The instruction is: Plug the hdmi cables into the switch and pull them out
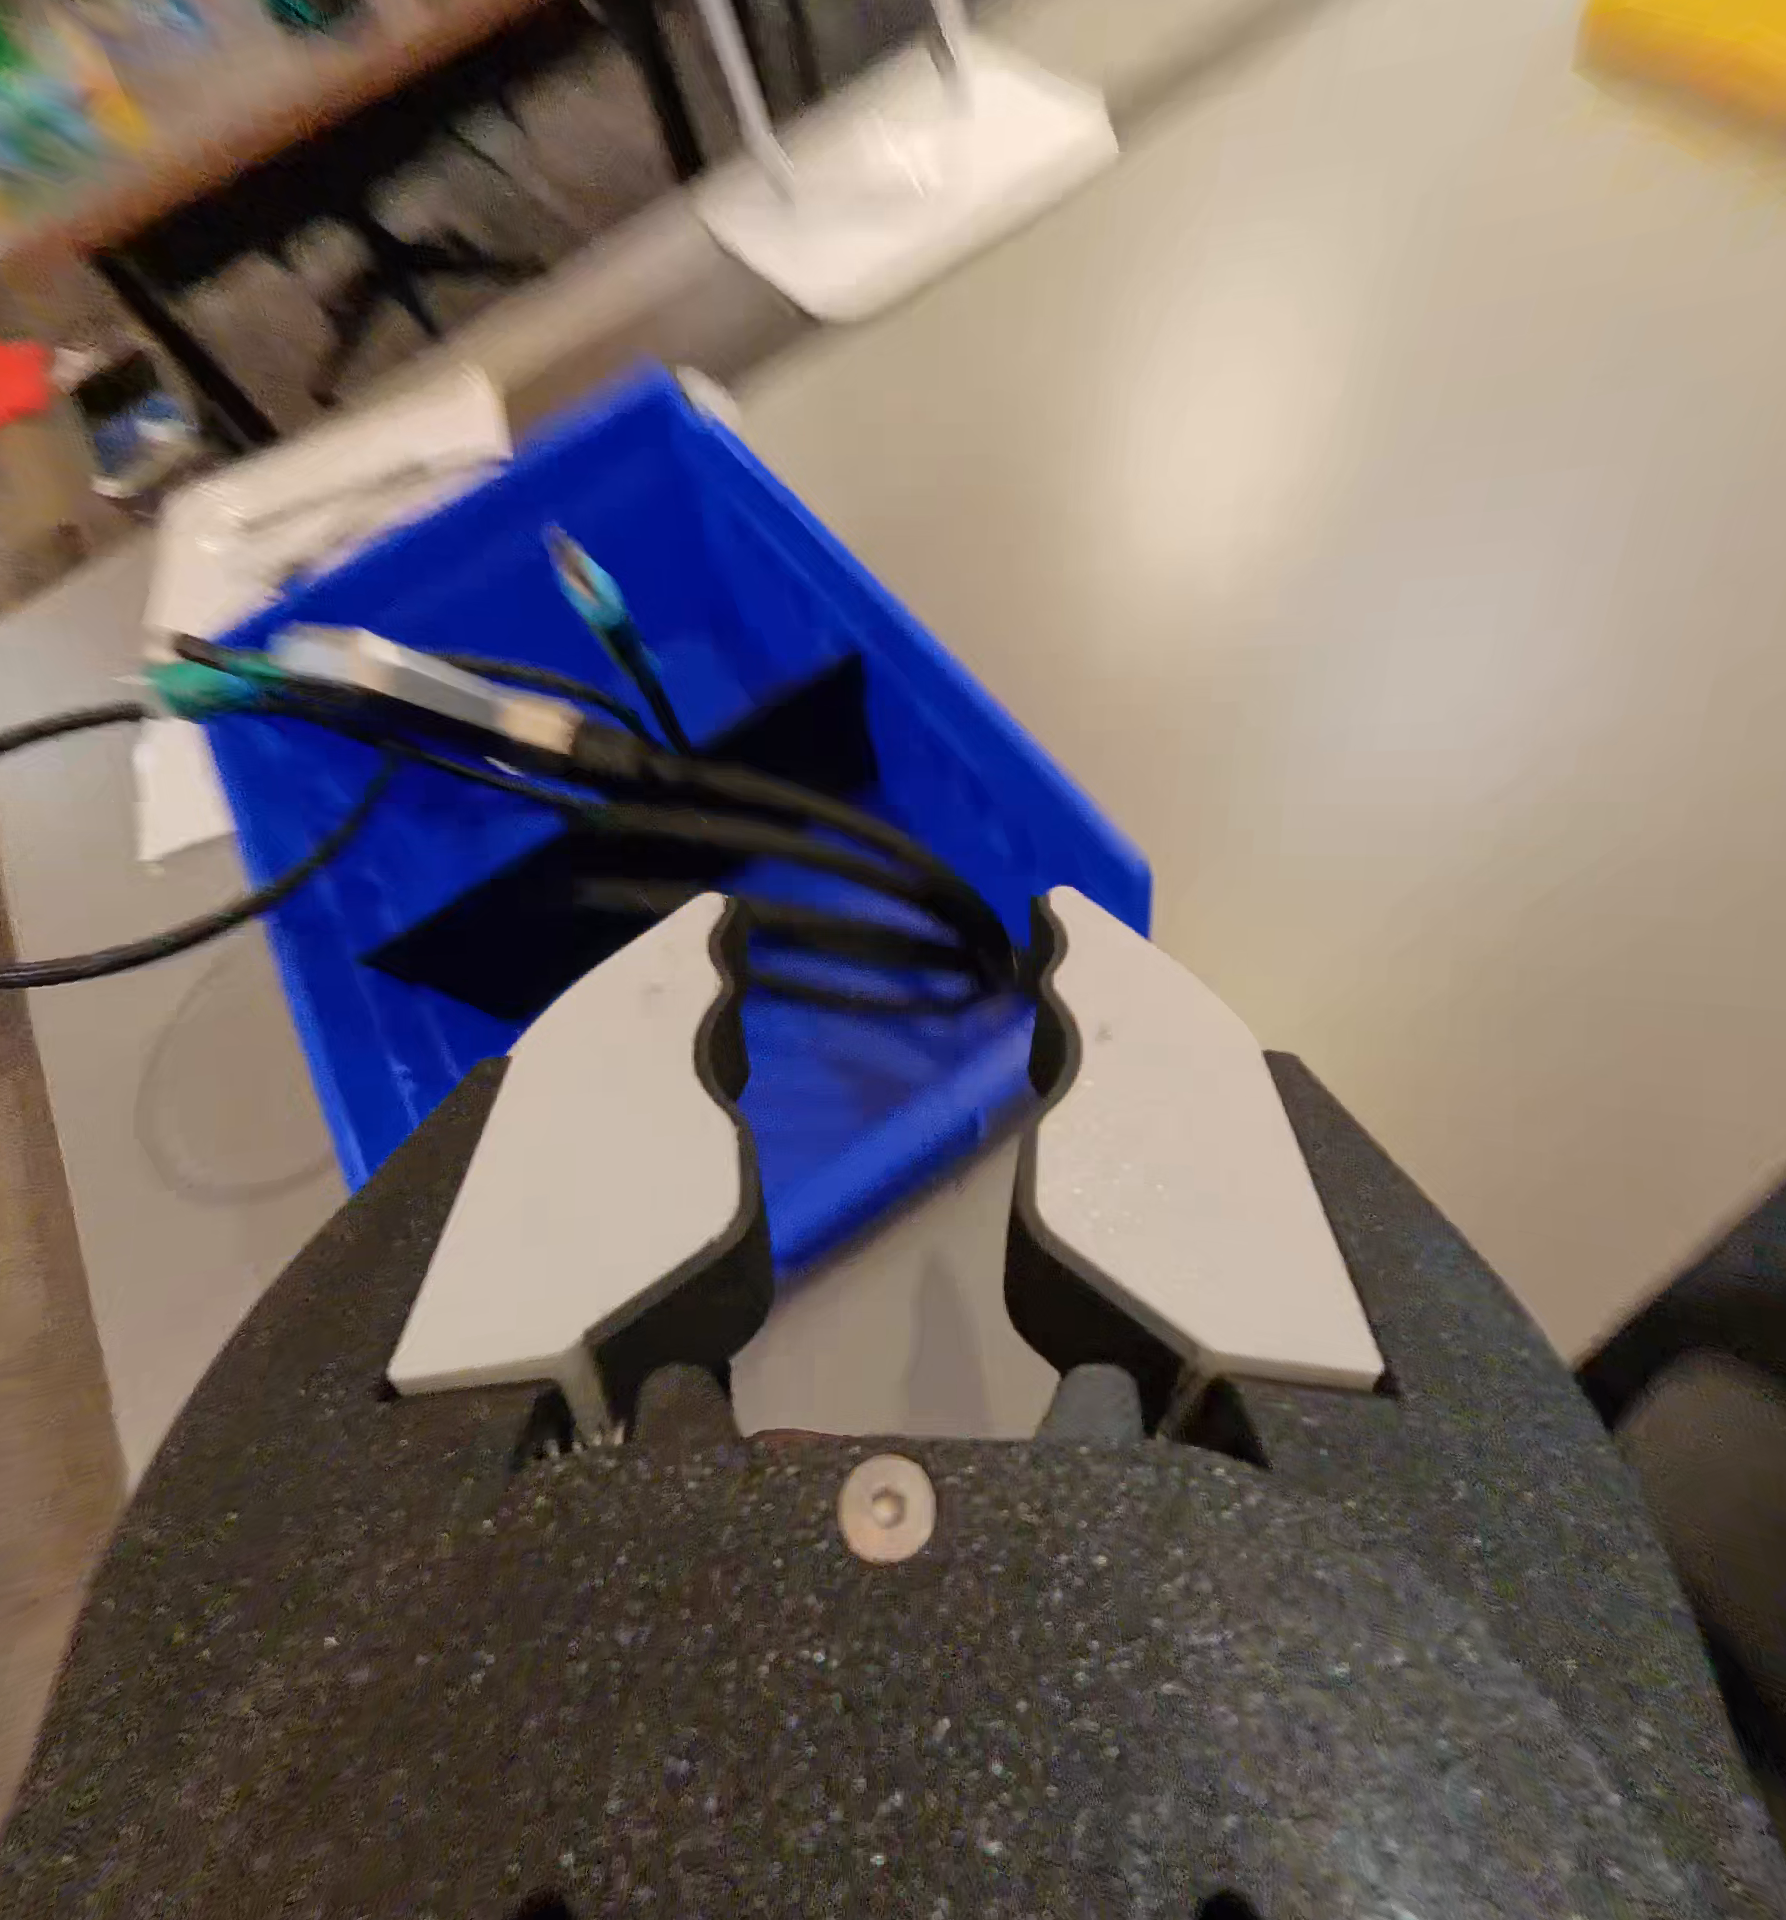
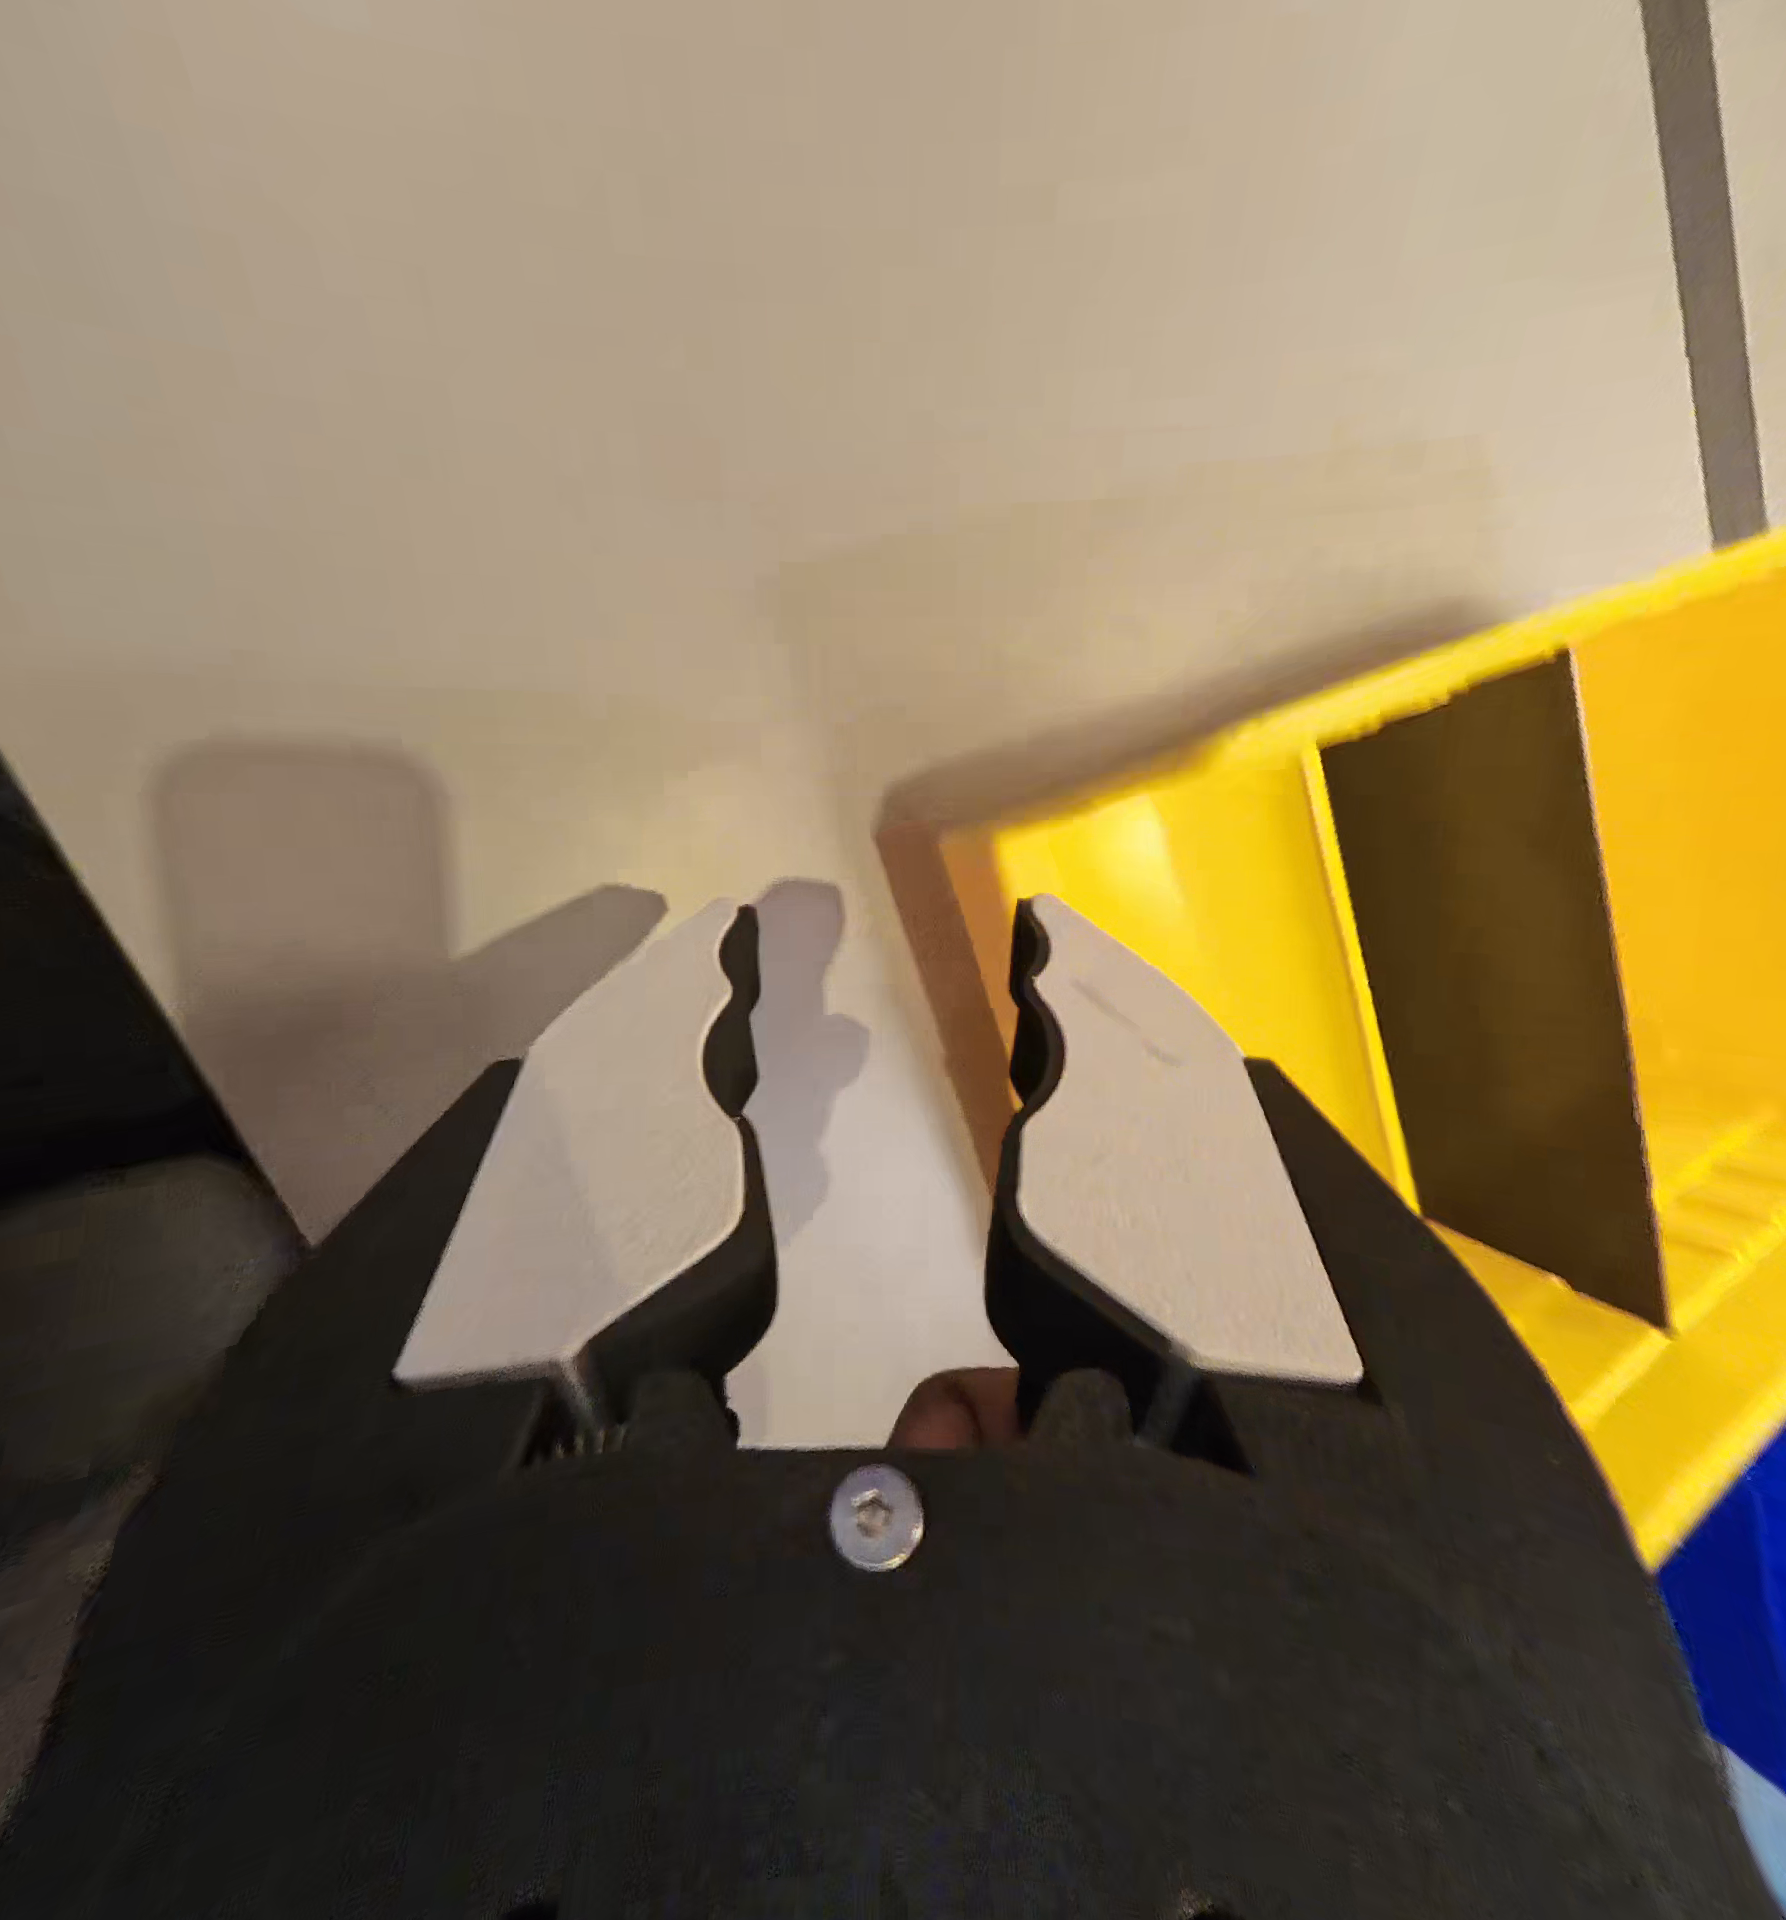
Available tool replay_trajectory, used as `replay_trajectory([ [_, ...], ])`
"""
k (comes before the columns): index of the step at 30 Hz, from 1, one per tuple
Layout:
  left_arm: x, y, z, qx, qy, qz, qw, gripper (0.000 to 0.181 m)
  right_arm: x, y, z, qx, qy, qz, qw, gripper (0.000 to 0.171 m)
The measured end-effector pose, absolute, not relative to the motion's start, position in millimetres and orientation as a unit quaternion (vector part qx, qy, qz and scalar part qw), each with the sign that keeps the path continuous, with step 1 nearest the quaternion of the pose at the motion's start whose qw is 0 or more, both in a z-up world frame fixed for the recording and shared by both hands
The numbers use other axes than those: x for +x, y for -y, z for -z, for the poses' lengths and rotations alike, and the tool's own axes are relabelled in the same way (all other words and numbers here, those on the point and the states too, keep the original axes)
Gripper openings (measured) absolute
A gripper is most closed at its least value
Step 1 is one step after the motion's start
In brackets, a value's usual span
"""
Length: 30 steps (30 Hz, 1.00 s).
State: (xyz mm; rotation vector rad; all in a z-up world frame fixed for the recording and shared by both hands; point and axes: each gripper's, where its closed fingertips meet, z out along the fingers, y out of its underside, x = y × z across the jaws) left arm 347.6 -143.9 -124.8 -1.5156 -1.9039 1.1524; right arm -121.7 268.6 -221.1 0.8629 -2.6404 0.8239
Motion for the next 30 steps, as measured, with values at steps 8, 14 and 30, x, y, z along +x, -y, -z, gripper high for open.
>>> replay_trajectory([
  [8, 327, 242, 110, -0.254, 0.811, -0.456, 0.264, 0.063, -41, -191, 230, 0.182, 0.915, -0.358, 0.041, 0.046],
  [14, 326, 289, 132, -0.197, 0.850, -0.441, 0.212, 0.059, -32, -170, 251, 0.123, 0.923, -0.365, 0.019, 0.045],
  [30, 310, 299, 139, -0.214, 0.851, -0.417, 0.237, 0.030, -29, -166, 282, 0.115, 0.918, -0.379, -0.010, 0.039],
])
